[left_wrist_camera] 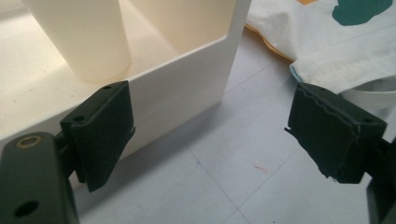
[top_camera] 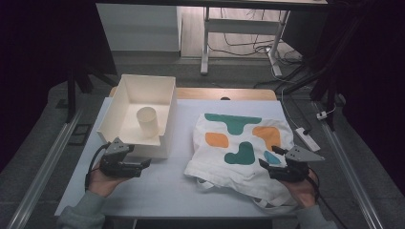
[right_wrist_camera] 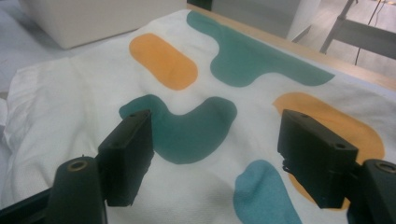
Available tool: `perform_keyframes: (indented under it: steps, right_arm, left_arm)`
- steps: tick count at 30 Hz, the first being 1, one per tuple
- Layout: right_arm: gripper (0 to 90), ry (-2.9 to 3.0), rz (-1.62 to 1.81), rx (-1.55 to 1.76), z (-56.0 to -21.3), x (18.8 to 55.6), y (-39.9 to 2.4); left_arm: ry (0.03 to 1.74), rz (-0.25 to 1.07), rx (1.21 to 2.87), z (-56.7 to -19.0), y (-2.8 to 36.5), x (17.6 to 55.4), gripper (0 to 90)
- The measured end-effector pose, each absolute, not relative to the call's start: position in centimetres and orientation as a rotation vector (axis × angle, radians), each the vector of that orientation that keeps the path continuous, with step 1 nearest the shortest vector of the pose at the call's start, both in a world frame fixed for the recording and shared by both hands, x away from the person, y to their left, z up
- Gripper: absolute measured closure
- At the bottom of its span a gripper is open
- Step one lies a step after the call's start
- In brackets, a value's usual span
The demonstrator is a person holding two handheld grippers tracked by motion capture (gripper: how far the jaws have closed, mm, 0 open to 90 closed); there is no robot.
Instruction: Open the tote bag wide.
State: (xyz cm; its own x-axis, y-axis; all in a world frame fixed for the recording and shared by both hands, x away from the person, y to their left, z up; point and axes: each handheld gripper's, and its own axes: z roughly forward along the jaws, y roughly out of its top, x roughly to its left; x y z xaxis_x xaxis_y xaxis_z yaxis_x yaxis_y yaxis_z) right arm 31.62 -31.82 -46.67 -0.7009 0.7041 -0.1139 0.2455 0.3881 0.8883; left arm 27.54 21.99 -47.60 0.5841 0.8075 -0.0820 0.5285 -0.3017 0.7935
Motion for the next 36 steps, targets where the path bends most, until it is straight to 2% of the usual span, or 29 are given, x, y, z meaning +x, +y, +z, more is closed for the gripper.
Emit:
perform_keyframes:
  steps: [28, 36]
  right_arm:
    - [28.5, 2.208, 1.254, 0.795, -46.9, 31.5, -31.4]
    - [28.6, 2.208, 1.253, 0.797, -46.9, 31.5, -31.3]
  left_arm:
    - [1.04, 0.446, 2.004, -47.4, 21.5, 27.2, 15.9]
    - [0.987, 0.475, 2.024, -46.7, 20.5, 26.6, 16.2]
